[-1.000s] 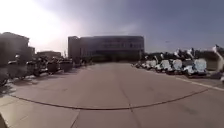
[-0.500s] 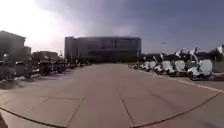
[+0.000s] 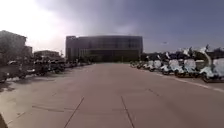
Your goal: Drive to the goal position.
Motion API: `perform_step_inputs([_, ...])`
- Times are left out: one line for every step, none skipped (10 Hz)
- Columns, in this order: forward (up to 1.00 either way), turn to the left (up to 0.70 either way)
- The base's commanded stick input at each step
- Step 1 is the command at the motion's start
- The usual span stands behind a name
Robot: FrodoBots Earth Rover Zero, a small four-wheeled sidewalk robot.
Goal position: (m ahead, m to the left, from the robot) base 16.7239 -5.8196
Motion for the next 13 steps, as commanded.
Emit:
perform_step_inputs([1.0, 0.01])
perform_step_inputs([1.0, 0.01])
perform_step_inputs([1.0, 0.01])
perform_step_inputs([1.0, 0.01])
perform_step_inputs([1.0, 0.01])
perform_step_inputs([1.0, 0.01])
perform_step_inputs([1.0, 0.01])
perform_step_inputs([1.0, 0.01])
perform_step_inputs([1.0, 0.01])
perform_step_inputs([1.0, 0.01])
perform_step_inputs([1.0, 0.01])
perform_step_inputs([1.0, 0.01])
perform_step_inputs([1.0, 0.01])
